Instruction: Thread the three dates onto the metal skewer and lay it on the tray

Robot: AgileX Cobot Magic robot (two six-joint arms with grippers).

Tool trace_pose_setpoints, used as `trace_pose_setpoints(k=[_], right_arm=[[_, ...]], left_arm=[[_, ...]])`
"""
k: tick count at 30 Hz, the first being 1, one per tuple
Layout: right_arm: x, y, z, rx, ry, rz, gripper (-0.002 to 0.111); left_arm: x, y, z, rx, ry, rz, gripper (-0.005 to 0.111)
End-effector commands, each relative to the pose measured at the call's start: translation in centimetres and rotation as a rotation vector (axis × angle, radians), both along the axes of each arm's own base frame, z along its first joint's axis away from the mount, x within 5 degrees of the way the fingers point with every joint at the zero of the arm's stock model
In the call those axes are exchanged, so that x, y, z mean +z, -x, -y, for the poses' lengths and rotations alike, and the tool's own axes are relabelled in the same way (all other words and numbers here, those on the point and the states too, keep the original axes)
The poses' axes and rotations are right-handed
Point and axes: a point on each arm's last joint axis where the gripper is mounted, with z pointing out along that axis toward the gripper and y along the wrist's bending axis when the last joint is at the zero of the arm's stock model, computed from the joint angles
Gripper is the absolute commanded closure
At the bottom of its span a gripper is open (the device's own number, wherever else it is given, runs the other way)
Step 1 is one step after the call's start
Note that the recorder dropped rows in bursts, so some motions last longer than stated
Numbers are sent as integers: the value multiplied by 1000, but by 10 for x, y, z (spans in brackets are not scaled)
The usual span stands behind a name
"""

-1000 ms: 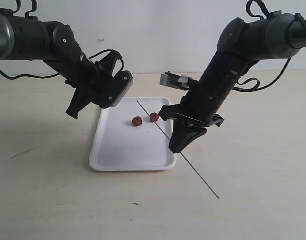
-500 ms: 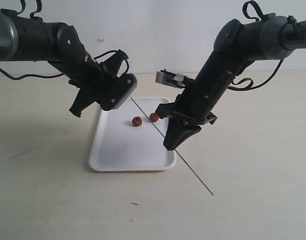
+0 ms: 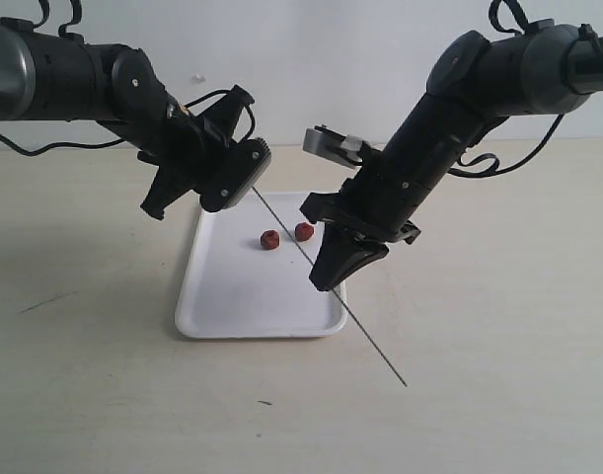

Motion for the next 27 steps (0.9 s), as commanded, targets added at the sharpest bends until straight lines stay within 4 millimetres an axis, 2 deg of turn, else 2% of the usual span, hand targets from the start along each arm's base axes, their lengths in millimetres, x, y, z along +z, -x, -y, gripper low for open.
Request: trace_pose_setpoints(k=[1,4,9,15,27], right_arm=[[4,7,-17,53,-15,20,108],[4,10,-23,76,-12,23,108],[5,10,-21,88,16,33,108],[6,5,-8,62,25,41,108],[7,5,-7,59,18,41,108]], left_arm=[[5,-1,1,5,14,26,83],[4,0,0,9,15,17,83],[4,1,0,11,11,0,83],[2,2,-1,8,3,-21,83],[1,4,-1,2,-5,-42,83]])
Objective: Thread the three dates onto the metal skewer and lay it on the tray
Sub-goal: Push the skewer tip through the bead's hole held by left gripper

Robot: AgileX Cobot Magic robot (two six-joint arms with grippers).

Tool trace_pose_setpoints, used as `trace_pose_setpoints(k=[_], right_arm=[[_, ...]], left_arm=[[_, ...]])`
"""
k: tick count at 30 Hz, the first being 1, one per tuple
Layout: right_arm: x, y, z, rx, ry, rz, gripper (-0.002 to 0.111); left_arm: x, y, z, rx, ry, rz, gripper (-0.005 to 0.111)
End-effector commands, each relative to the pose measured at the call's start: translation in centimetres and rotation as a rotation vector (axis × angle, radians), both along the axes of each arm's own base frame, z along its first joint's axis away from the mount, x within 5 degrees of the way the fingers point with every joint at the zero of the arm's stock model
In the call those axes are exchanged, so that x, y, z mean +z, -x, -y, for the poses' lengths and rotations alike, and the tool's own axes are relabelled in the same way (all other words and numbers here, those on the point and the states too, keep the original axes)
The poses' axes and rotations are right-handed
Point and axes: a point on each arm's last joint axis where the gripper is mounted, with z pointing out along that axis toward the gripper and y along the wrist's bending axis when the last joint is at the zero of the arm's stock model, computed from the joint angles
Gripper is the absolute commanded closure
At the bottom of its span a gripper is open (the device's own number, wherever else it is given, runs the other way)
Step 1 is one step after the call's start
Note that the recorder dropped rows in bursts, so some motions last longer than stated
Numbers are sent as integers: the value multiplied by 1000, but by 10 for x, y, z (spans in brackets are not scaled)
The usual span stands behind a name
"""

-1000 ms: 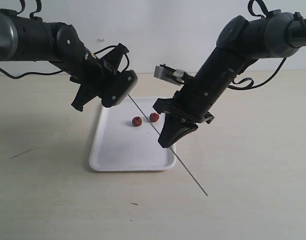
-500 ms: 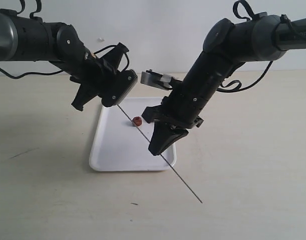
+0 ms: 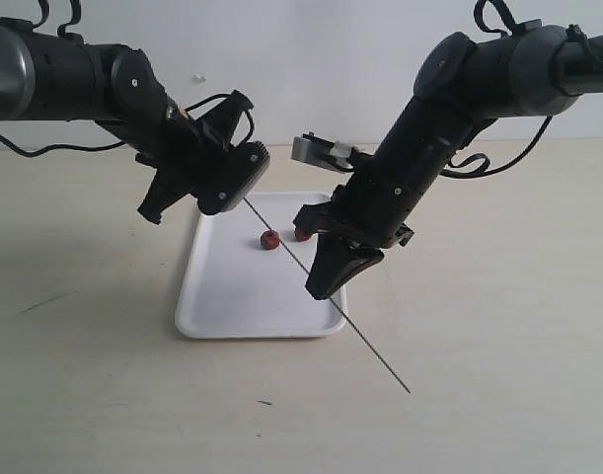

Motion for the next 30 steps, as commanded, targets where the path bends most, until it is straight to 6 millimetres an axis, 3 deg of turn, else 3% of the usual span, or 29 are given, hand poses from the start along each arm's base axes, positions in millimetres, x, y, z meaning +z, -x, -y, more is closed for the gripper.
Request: trace_pose_setpoints(k=[1,30], right_arm=[[7,0,2,1,-11,24,108],[-5,-2,2,-2,4,1,108]], left_arm=[[3,2,0,5,5,-14,83],[2,6,5,-13,-3,-29,83]])
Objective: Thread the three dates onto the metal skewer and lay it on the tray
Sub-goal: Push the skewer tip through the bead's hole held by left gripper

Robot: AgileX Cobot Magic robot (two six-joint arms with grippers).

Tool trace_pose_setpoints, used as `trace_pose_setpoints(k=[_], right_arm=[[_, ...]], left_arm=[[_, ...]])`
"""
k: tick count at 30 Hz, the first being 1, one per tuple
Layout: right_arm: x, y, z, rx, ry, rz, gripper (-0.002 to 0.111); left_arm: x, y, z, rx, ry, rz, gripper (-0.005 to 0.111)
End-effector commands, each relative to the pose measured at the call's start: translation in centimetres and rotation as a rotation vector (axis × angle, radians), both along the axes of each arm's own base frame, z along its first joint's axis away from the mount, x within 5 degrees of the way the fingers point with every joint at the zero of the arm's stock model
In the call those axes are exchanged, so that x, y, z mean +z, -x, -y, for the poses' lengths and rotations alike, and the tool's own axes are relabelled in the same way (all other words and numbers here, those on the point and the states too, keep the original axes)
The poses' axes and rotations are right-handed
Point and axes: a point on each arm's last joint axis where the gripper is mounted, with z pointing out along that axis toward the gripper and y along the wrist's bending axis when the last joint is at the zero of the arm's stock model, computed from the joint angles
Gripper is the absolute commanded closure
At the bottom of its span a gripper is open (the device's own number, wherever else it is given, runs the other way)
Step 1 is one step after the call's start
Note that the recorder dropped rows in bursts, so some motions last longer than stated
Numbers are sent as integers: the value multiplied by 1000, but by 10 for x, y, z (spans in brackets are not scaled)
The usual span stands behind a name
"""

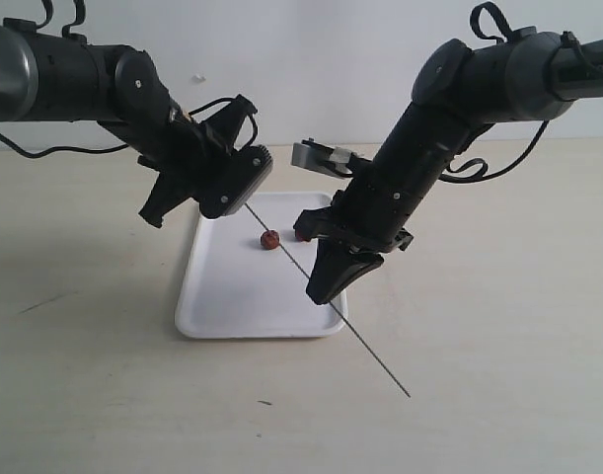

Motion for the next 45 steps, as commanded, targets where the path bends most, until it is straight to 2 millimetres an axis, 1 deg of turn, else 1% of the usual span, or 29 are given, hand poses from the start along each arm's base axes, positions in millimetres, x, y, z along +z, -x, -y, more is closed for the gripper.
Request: trace_pose_setpoints(k=[1,7,14,22,30,35,45], right_arm=[[0,-2,2,-6,2,16,108],[0,-3,2,-17,1,29,108],[0,-3,2,-22,1,23,108],[0,-6,2,-46,6,45,108],[0,-8,2,-67,6,65,108],[1,-11,-2,-98,-32,80,108],[1,-15,-1,-119,-25,116,108]], left_arm=[[3,3,2,-2,4,-11,83],[3,5,7,-13,4,-11,83],[3,12,19,-44,5,-9,83],[5,15,23,-56,6,-8,83],[4,22,32,-82,0,-20,83],[3,24,33,-85,-2,-37,83],[1,27,32,-92,-19,-74,83]])
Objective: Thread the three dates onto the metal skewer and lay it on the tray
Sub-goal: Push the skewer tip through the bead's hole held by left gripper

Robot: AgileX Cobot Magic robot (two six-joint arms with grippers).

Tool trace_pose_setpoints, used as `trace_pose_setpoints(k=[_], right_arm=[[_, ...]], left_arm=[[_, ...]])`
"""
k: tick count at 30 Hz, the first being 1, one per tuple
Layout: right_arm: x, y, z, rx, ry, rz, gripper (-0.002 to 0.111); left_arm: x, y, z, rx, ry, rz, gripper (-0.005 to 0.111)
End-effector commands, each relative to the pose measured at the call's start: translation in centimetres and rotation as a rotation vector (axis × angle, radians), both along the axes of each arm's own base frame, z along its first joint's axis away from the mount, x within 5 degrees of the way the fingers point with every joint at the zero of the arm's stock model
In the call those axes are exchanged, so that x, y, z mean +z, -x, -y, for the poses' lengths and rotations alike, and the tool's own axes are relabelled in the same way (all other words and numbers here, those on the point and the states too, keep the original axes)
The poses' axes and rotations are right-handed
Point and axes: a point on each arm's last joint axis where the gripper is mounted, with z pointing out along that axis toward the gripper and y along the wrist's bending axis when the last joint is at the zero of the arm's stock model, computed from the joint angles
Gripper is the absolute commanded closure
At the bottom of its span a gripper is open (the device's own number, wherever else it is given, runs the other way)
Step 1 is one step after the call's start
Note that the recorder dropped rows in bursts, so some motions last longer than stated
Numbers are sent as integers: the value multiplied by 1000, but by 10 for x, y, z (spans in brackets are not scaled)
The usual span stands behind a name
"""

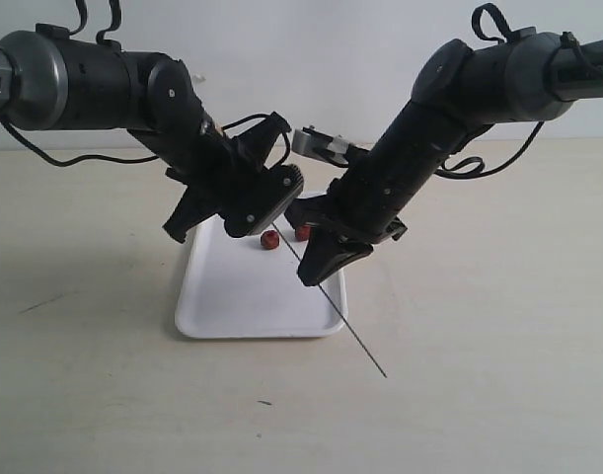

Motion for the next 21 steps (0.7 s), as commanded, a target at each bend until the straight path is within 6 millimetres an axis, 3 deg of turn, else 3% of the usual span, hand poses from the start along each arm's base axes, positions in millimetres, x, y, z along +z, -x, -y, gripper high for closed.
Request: trace_pose_setpoints(k=[1,21], right_arm=[[1,-4,1,-27,-10,39,108],[5,-12,-3,-112,-70,85,108]], left_arm=[[4,5,1,-3,-1,-30,83],[3,14,13,-34,-4,-44,83]])
